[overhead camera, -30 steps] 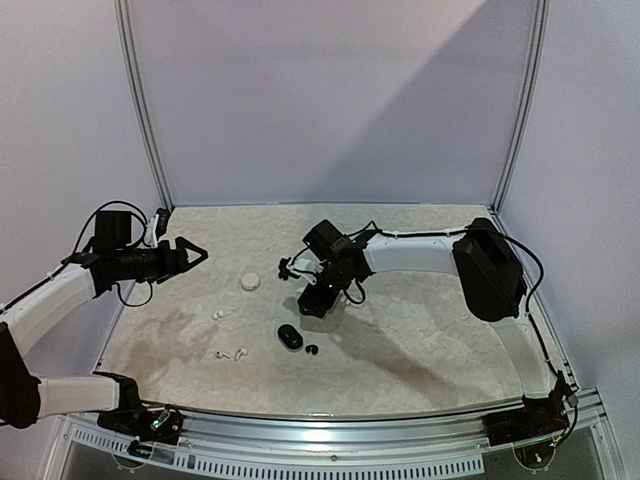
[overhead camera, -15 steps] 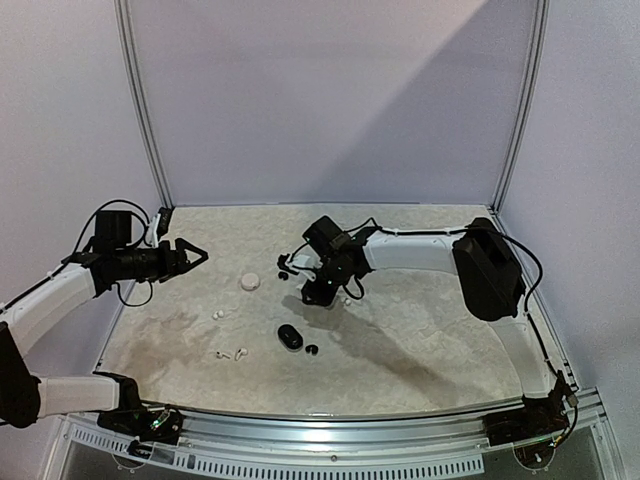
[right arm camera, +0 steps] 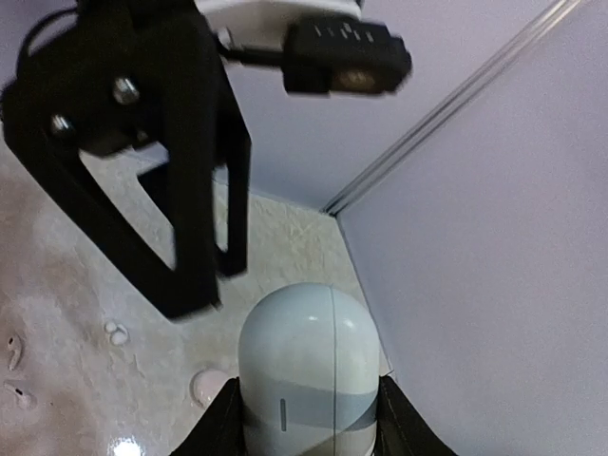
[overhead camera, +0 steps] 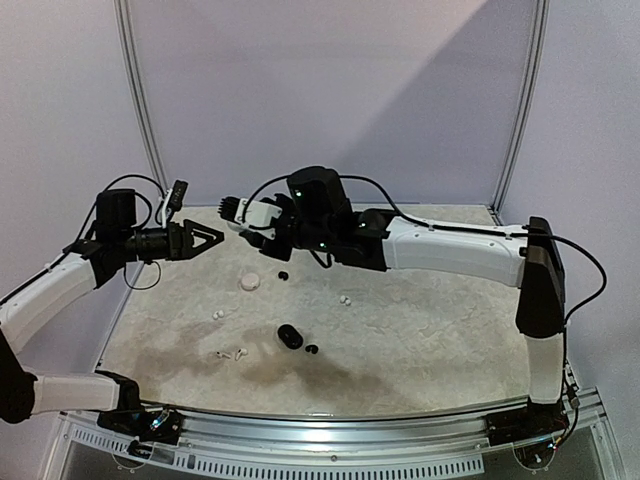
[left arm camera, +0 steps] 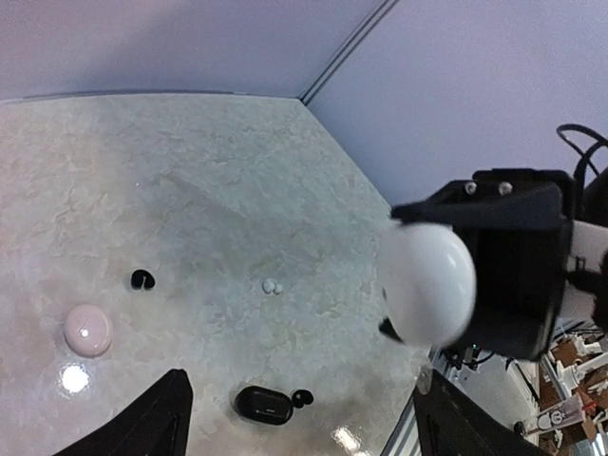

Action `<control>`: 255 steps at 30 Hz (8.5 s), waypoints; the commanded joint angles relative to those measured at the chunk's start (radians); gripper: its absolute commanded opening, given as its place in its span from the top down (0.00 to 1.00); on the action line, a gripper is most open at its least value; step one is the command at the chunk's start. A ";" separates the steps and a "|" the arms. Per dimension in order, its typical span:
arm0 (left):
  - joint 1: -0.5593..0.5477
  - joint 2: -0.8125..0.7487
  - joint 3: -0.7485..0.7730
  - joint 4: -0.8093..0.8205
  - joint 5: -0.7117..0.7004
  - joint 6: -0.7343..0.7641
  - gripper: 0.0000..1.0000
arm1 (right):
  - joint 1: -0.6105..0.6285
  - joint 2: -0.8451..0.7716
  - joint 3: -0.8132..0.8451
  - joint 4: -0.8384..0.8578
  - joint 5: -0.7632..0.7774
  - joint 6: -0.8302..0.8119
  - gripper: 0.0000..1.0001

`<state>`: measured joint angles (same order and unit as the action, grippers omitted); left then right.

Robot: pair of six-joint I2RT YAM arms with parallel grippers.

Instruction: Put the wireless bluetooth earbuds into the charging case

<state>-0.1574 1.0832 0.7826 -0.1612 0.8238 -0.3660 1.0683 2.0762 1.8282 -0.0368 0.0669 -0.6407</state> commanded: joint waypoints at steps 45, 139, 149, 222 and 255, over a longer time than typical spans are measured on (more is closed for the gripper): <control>-0.107 -0.028 0.129 -0.060 0.251 0.521 1.00 | -0.070 -0.048 0.115 -0.295 -0.639 0.378 0.08; -0.226 -0.146 -0.056 -0.148 0.085 0.713 1.00 | -0.114 -0.018 0.174 -0.323 -0.586 0.464 0.38; -0.218 -0.133 -0.122 -0.003 0.087 0.561 1.00 | -0.186 -0.071 0.175 -0.253 -0.685 0.608 0.34; -0.275 -0.118 -0.191 0.208 0.071 0.624 0.81 | -0.062 -0.010 0.204 -0.542 -0.656 0.257 1.00; -0.314 -0.092 -0.178 0.165 0.049 0.651 0.73 | -0.061 -0.014 0.213 -0.507 -0.661 0.268 1.00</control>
<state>-0.4435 0.9771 0.5938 0.0319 0.8520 0.2607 1.0073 2.0865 2.0075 -0.6086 -0.5980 -0.3920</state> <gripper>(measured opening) 0.249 0.228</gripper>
